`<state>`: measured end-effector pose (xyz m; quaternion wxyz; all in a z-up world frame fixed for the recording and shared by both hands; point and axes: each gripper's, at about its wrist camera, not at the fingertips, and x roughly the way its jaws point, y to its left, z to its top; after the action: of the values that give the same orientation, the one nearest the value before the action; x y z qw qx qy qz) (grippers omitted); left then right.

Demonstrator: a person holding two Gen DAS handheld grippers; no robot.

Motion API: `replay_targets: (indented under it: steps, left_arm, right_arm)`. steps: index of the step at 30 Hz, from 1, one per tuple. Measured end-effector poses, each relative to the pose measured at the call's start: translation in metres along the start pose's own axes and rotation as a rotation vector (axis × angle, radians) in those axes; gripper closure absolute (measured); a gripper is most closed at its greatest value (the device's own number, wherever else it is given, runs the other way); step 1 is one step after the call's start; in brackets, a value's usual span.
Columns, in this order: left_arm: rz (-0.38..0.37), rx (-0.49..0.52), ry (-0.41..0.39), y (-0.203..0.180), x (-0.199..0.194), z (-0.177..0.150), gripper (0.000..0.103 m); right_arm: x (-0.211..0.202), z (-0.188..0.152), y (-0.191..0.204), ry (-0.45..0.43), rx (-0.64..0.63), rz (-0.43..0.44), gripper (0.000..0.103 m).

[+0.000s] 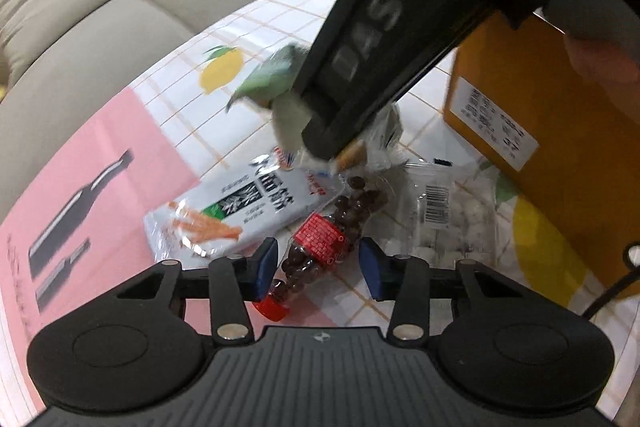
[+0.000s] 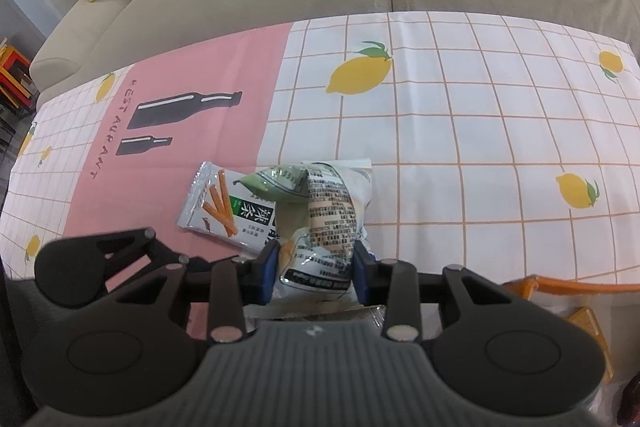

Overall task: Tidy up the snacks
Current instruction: 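Grasp the white-green chip bag with the right tool while the left tool grasps the chocolate-ball bottle, then carry the bottle and chip bag into the orange box and open both tools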

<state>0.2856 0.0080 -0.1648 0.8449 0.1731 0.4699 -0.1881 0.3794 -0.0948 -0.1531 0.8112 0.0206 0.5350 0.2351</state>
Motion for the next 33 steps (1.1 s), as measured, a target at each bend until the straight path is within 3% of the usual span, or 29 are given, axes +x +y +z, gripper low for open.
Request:
replay_targets:
  steps: [3, 7, 11, 14, 18, 25, 33]
  left_arm:
    - [0.022, -0.109, 0.014, 0.006, -0.007, -0.007, 0.068]
    - [-0.008, -0.309, 0.069, 0.023, -0.015, -0.016, 0.069]
    - [-0.047, -0.401, 0.096, 0.029, -0.021, -0.026, 0.069]
    - [-0.035, -0.409, 0.080, 0.030, -0.021, -0.025, 0.068]
    - [-0.014, -0.344, 0.038, 0.022, -0.018, -0.020, 0.054]
    - [0.003, -0.294, 0.034, 0.010, -0.005, -0.019, 0.063]
    - [0.012, -0.438, -0.016, 0.016, -0.043, -0.019, 0.063]
  right_arm:
    - [-0.009, 0.000, -0.001, -0.028, 0.014, 0.018, 0.067]
    - [-0.023, -0.001, 0.004, -0.049, 0.002, 0.025, 0.067]
    - [-0.032, -0.008, 0.012, -0.055, -0.012, 0.039, 0.067]
    - [-0.033, -0.016, 0.016, -0.053, 0.000, 0.054, 0.067]
    - [-0.033, -0.027, 0.014, -0.056, 0.055, 0.075, 0.067]
    - [-0.038, -0.038, 0.011, -0.080, 0.095, 0.080, 0.067]
    - [-0.065, -0.054, 0.015, -0.168, 0.078, 0.088, 0.067]
